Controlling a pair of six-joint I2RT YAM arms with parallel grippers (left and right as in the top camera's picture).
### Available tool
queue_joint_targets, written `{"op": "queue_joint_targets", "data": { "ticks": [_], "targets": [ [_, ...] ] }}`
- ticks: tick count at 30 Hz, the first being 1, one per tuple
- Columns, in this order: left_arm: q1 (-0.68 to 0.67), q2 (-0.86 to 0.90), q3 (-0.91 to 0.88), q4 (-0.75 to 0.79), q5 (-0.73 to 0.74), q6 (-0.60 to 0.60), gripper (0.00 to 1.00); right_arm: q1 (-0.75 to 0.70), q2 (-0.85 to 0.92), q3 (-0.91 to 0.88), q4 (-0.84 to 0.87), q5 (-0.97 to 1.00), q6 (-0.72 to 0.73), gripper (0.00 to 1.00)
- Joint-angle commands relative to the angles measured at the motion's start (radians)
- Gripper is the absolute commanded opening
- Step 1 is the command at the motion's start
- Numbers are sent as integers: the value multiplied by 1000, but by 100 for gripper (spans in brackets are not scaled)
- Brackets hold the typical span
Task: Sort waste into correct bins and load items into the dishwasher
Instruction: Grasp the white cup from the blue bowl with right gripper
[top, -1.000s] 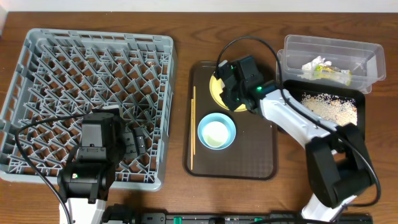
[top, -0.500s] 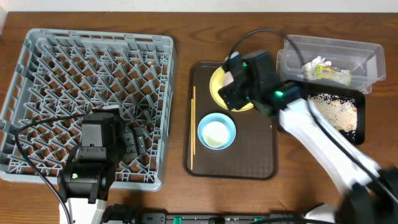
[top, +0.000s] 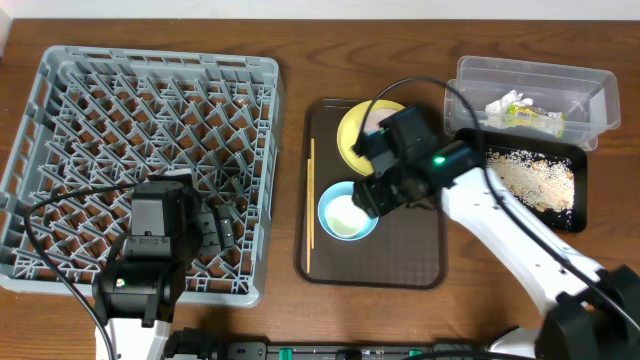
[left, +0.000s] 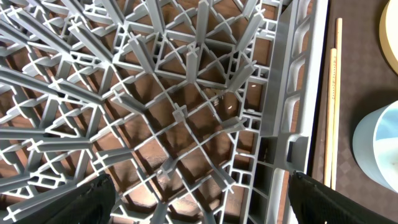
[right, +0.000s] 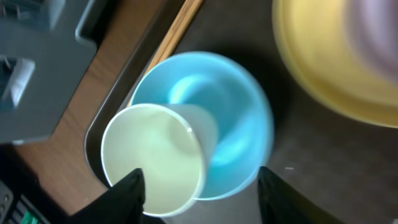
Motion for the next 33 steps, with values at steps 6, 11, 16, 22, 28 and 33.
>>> {"op": "queue_joint_targets", "data": {
  "ticks": [6,11,16,22,28,33],
  "targets": [
    [-3,-1,16,0,-5,-5,91,56,101,-6,-1,33,112,32],
    [-3,-1,16,0,-5,-5,91,56,140,-6,4,35,120,15],
    [-3,-1,16,4,-5,-5,91,53,130,-6,3,35,120,1],
    [-3,-1,16,35,4,-190,91,-69,31,47,2,-185,127,1],
    [-3,21,16,234,327,-264,91,-291,-80,64,13,-402,126,1],
    [-3,127,16,517,589,-473,91,-380,-79,64,15,-726,32,1]
  ]
}}
